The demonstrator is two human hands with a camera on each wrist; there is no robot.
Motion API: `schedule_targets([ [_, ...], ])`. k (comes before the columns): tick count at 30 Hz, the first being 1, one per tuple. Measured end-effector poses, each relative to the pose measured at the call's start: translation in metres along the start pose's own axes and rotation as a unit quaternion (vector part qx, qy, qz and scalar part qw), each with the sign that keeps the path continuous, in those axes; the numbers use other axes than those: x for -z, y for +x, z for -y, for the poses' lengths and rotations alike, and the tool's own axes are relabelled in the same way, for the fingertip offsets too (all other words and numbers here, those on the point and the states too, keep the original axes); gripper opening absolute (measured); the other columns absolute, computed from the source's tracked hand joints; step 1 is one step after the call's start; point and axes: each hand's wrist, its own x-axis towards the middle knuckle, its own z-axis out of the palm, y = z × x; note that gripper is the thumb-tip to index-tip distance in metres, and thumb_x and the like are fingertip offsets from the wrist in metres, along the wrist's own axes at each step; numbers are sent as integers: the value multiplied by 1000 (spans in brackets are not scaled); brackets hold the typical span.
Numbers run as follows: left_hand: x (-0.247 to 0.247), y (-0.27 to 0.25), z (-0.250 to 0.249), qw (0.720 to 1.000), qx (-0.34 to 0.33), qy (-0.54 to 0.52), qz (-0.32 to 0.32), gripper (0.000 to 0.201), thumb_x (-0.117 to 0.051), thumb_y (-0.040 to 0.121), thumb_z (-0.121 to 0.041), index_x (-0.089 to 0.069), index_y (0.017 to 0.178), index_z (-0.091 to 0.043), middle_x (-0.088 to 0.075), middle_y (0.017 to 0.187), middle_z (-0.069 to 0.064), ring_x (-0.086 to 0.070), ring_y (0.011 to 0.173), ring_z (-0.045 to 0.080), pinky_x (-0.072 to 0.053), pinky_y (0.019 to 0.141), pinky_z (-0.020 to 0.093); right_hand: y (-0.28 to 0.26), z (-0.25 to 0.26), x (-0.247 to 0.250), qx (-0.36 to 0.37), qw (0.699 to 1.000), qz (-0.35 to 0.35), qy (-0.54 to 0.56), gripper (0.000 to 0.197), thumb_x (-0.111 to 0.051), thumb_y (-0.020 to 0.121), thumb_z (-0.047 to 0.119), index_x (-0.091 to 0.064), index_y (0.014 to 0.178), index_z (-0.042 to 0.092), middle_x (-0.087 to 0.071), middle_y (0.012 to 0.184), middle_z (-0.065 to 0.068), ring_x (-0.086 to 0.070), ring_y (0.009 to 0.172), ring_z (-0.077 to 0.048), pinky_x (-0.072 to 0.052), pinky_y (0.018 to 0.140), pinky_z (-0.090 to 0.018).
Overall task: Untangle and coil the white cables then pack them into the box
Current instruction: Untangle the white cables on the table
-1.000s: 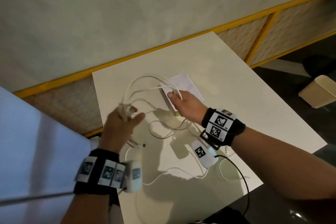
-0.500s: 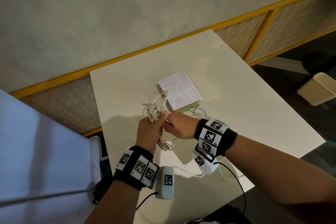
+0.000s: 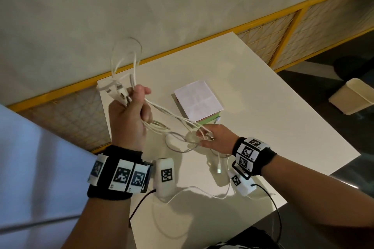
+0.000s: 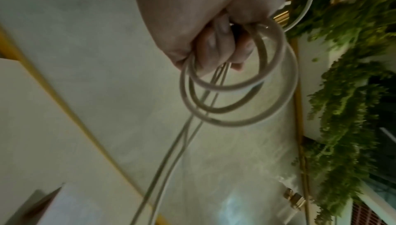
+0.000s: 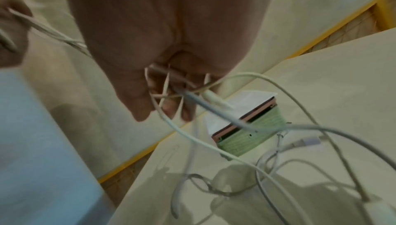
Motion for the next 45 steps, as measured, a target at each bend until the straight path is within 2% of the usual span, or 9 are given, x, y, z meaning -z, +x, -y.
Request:
schedule_targets([
  [8,-11,0,-44,996,-70,-45,42,35,-46,94,-21,-66,66,-22,-40,34,-11,-30,30,4,-27,40,17,-4,-42,-15,-102,993,-51,39,15,-50,90,11,-65,94,14,-58,69,5,-54,68,-14,-38,71,-25],
  [16,-19,-4,-44,995,-71,-36,60,27,-47,92,-16,-62,70,-15,-59,50,-6,-33,30,2,-29,39,16,-13,-17,4,-37,991,13,132,66,-71,79,18,-39,136,19,-45,123,9,-40,116,-4,-26,96,-18],
  [21,-23,-5,-50,994,-75,-31,70,23,-46,93,-17,-57,74,-10,-56,45,-6,-32,30,3,-29,40,16,-1,-4,3,-10,991,-33,132,44,-61,88,26,-47,130,25,-49,135,-1,-39,127,-15,-27,112,-37],
  [25,-24,-6,-58,992,-89,-58,73,22,-53,94,-21,-57,75,-9,-54,42,-8,-31,30,3,-28,41,16,2,10,-3,57,995,61,51,84,-72,72,15,-28,143,22,-28,149,-8,-23,137,-21,-18,115,-37],
  [29,-24,-8,-54,993,-75,-54,78,24,-56,88,-27,-53,78,-6,-58,47,-7,-32,31,1,-29,40,16,10,43,-24,105,982,95,126,100,-78,67,43,-17,145,33,-21,155,6,-21,142,-13,-21,114,-35],
  [33,-15,-7,-48,995,-45,-63,64,27,-62,77,-35,-55,78,-9,-57,47,-5,-33,32,2,-31,40,17,17,64,-16,93,982,92,134,23,-55,91,29,-62,108,16,-65,87,2,-63,81,-8,-50,81,-24],
  [35,-5,-5,-47,995,-44,-65,58,32,-66,75,-39,-54,80,-9,-59,49,-6,-33,33,2,-32,40,17,15,52,-12,62,989,72,111,24,-50,94,26,-66,90,9,-58,68,4,-56,59,-4,-43,61,-16],
  [40,22,2,-54,996,-68,-60,19,23,-51,94,-30,-62,76,-20,-41,39,-11,-26,34,5,-22,40,22,6,-20,-4,-42,998,-48,1,23,-59,87,20,-58,71,4,-51,60,4,-48,67,-19,-35,63,-28],
  [45,46,11,-63,992,-80,-89,-27,44,-35,101,-26,-65,69,-25,-36,35,-9,-26,31,4,-22,37,18,-13,-58,29,-163,965,-124,165,34,-61,86,32,-58,61,10,-46,49,-2,-49,43,-17,-39,41,-18],
])
